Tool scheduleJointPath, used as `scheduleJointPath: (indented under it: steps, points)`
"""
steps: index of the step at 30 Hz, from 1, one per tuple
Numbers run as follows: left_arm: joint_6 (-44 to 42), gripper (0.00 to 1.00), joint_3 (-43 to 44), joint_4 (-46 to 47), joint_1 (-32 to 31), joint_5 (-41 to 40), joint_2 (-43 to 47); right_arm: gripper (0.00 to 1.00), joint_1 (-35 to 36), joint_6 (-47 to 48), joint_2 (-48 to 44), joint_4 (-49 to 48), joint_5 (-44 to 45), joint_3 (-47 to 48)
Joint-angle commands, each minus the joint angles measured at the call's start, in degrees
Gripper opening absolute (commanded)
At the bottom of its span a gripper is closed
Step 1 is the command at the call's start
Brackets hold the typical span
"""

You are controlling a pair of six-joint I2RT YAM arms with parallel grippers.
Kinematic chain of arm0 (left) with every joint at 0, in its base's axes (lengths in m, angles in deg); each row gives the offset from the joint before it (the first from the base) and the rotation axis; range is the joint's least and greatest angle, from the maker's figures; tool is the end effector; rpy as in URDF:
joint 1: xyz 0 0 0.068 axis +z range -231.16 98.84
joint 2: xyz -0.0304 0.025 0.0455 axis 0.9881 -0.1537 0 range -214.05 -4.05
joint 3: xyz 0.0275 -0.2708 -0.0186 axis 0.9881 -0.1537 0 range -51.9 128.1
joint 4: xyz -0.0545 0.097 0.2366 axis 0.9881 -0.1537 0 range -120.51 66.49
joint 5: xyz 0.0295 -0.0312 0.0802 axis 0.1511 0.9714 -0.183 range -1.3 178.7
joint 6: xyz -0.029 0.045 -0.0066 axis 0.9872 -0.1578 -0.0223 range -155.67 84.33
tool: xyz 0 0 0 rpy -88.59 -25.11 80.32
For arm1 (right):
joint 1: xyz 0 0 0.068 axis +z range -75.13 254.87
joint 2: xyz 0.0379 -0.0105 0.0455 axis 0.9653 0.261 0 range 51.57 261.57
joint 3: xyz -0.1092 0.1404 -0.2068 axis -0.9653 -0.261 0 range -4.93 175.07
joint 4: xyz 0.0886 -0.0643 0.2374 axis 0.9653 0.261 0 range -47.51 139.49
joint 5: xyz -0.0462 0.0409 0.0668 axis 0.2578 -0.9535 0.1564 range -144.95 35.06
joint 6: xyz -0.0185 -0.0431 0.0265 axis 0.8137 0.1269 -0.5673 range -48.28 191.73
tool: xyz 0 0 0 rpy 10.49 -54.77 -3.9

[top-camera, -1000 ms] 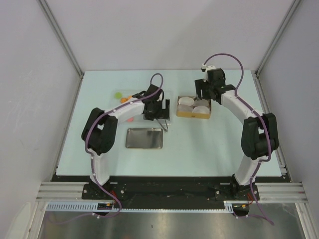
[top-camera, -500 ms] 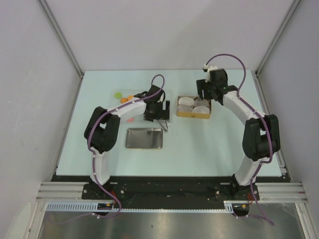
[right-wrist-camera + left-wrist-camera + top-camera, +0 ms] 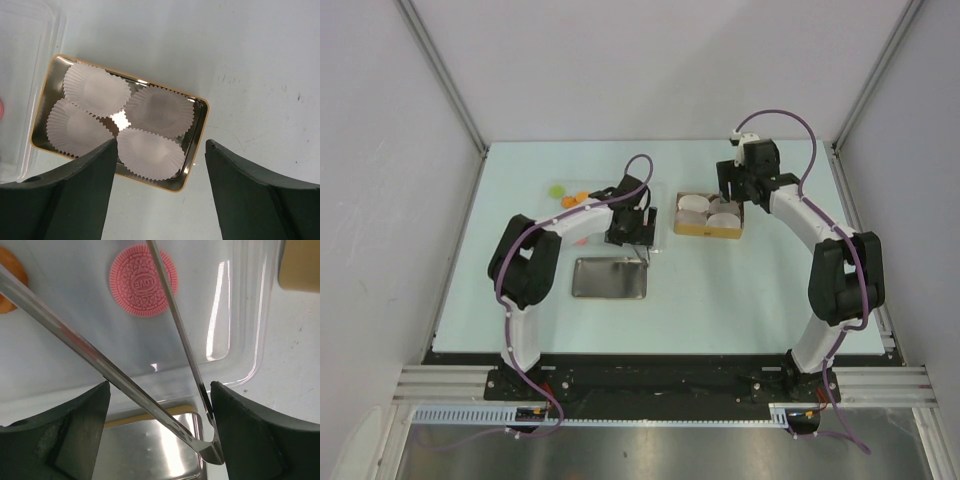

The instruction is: Pack the cookies

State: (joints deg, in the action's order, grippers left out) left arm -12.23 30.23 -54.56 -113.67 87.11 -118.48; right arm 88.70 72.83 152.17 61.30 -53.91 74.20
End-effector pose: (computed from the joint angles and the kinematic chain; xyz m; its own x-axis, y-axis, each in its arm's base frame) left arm 0.3526 -0.2237 0.1757 -0.9011 0.1029 -0.4213 0.1836 0.9706 -0.1556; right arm 0.3906 0.0954 0.2683 -0.6231 -0.1732 -0.7627 -0.2376 0.9710 -0.0264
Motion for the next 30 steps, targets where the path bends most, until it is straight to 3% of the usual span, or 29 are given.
scheduleJointPath:
  steps: [1,30]
  points:
    - [-2.96,0.85,-1.35,-1.03,-0.27,-2.98,4.47,0.75,-0.38,0.13,-3.04,-1.84,0.10,-0.65]
    - [-13.77,0.72,-9.70,5.12,2.28,-4.74,10.37,0.74,0.06,0.04,-3.04,-1.58,-0.16,-1.00]
